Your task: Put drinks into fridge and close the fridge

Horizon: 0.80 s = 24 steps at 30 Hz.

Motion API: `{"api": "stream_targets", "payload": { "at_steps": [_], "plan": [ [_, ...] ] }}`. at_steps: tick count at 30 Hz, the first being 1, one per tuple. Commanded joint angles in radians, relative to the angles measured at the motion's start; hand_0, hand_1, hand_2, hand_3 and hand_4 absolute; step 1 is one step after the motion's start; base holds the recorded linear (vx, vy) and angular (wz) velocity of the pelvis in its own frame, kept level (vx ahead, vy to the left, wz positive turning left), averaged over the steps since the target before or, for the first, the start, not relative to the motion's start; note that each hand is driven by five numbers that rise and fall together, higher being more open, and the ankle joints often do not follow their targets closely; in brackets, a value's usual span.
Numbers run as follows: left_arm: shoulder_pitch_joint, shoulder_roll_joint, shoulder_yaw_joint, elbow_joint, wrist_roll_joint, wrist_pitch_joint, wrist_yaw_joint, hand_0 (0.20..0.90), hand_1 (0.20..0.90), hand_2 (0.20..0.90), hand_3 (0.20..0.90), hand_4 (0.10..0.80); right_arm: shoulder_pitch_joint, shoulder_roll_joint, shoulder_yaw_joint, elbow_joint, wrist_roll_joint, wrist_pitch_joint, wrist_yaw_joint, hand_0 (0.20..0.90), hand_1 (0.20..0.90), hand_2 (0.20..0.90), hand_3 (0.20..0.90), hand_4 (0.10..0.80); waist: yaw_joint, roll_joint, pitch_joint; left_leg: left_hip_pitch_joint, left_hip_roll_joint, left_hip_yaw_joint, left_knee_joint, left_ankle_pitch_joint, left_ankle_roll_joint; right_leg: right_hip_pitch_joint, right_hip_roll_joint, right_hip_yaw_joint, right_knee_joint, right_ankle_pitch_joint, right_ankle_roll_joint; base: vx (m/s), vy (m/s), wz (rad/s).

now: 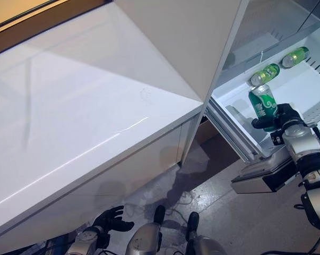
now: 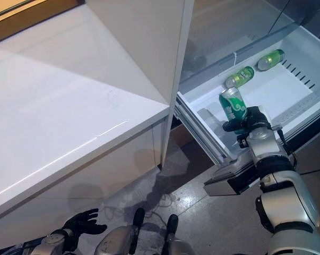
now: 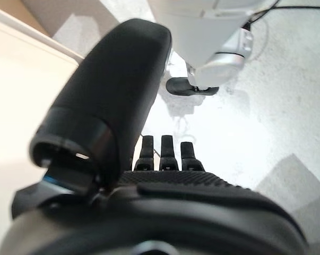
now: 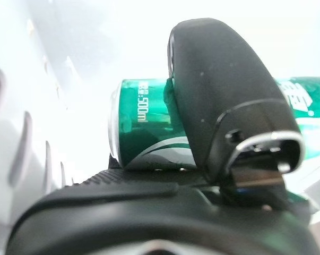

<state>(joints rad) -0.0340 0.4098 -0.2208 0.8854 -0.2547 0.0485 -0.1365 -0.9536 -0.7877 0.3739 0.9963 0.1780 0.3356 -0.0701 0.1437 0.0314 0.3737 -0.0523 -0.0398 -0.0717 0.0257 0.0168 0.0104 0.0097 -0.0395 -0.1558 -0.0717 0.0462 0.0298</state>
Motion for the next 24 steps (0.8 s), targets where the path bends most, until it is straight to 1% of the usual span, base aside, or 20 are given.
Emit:
{"api": "stream_targets", "payload": {
  "at_steps": [1,4,6,7,9,11,15,17,18,19,24],
  "plan": [
    [0.036,0.041,-0.033,-0.012,0.033,-0.069,0.002,0.9,0.9,0.9,0.9,0.8,-0.144,-0.099,0.028,0.093,-0.115,-0.053,0.052,0.3,0.3,0.3,0.2,0.1,0.017,0.003,-0.071,-0.065,-0.023,0.055,0.072,-0.051,0.026,-0.106,0.038,0.016,0.207,-0.105,-0.003,0.0,0.0,0.0],
    [0.025,0.047,-0.045,-0.027,0.045,-0.08,-0.008,0.9,0.9,0.9,0.9,0.8,-0.155,-0.104,0.055,0.142,-0.184,-0.025,0.126,0.3,0.3,0.3,0.2,0.1,0.019,0.001,-0.065,-0.066,-0.021,0.06,0.073,-0.05,0.027,-0.109,0.038,0.017,0.21,-0.099,0.002,-0.005,-0.04,0.0],
    [0.019,0.053,-0.053,-0.044,0.048,-0.075,-0.016,0.9,0.9,0.9,0.9,0.8,-0.157,-0.109,0.071,0.147,-0.211,-0.014,0.158,0.385,0.385,0.385,0.299,0.199,0.018,-0.001,-0.063,-0.064,-0.02,0.061,0.071,-0.049,0.027,-0.111,0.039,0.018,0.212,-0.098,0.004,0.004,-0.034,-0.02],
    [0.015,0.056,-0.058,-0.051,0.047,-0.073,-0.02,0.9,0.9,0.9,0.9,0.8,-0.156,-0.109,0.076,0.148,-0.217,-0.011,0.177,0.408,0.408,0.408,0.326,0.226,0.017,-0.002,-0.063,-0.063,-0.02,0.063,0.069,-0.048,0.027,-0.112,0.039,0.019,0.212,-0.096,0.006,0.006,-0.031,-0.02],
    [0.004,0.06,-0.067,-0.059,0.053,-0.072,-0.021,0.9,0.9,0.9,0.9,0.8,-0.157,-0.103,0.084,0.15,-0.223,-0.008,0.202,0.396,0.396,0.396,0.313,0.213,0.015,-0.005,-0.059,-0.063,-0.018,0.067,0.067,-0.047,0.027,-0.116,0.04,0.022,0.215,-0.093,0.008,-0.001,-0.044,-0.02],
    [-0.002,0.066,-0.068,-0.065,0.058,-0.068,-0.025,0.9,0.9,0.9,0.9,0.8,-0.151,-0.091,0.085,0.149,-0.22,-0.009,0.204,0.404,0.404,0.404,0.321,0.221,0.014,-0.007,-0.056,-0.064,-0.017,0.07,0.066,-0.047,0.029,-0.121,0.041,0.024,0.216,-0.09,0.011,-0.008,-0.048,-0.02],
    [-0.016,0.07,-0.073,-0.063,0.063,-0.057,-0.022,0.9,0.9,0.9,0.9,0.8,-0.154,-0.068,0.093,0.146,-0.227,-0.009,0.216,0.399,0.399,0.399,0.315,0.215,0.008,-0.008,-0.051,-0.068,-0.016,0.079,0.064,-0.045,0.028,-0.129,0.042,0.027,0.216,-0.084,0.015,-0.011,-0.037,-0.02],
    [-0.018,0.071,-0.073,-0.06,0.068,-0.056,-0.022,0.9,0.9,0.9,0.9,0.8,-0.151,-0.061,0.094,0.143,-0.228,-0.009,0.221,0.458,0.458,0.458,0.384,0.284,0.007,-0.009,-0.051,-0.068,-0.015,0.082,0.064,-0.045,0.028,-0.13,0.042,0.028,0.214,-0.082,0.016,-0.01,-0.031,-0.06],
    [-0.019,0.071,-0.075,-0.054,0.071,-0.054,-0.02,0.9,0.9,0.9,0.9,0.8,-0.147,-0.052,0.095,0.14,-0.226,-0.01,0.225,0.599,0.599,0.599,0.549,0.449,0.005,-0.009,-0.05,-0.068,-0.015,0.086,0.063,-0.044,0.028,-0.132,0.042,0.029,0.213,-0.081,0.017,-0.021,-0.034,-0.11],
    [-0.021,0.069,-0.077,-0.047,0.078,-0.054,-0.017,0.9,0.9,0.9,0.9,0.8,-0.145,-0.041,0.1,0.133,-0.223,-0.005,0.226,0.9,0.9,0.9,0.9,0.8,0.001,-0.008,-0.05,-0.069,-0.014,0.093,0.061,-0.043,0.028,-0.135,0.042,0.031,0.213,-0.078,0.018,-0.022,-0.028,-0.1],
    [-0.024,0.066,-0.08,-0.033,0.1,-0.057,-0.021,0.9,0.9,0.9,0.9,0.8,-0.145,-0.012,0.107,0.109,-0.201,-0.022,0.208,0.9,0.9,0.9,0.9,0.8,-0.01,0.003,-0.052,-0.063,-0.011,0.108,0.052,-0.042,0.028,-0.14,0.04,0.035,0.214,-0.076,0.021,-0.04,-0.018,-0.06]
  ]
}}
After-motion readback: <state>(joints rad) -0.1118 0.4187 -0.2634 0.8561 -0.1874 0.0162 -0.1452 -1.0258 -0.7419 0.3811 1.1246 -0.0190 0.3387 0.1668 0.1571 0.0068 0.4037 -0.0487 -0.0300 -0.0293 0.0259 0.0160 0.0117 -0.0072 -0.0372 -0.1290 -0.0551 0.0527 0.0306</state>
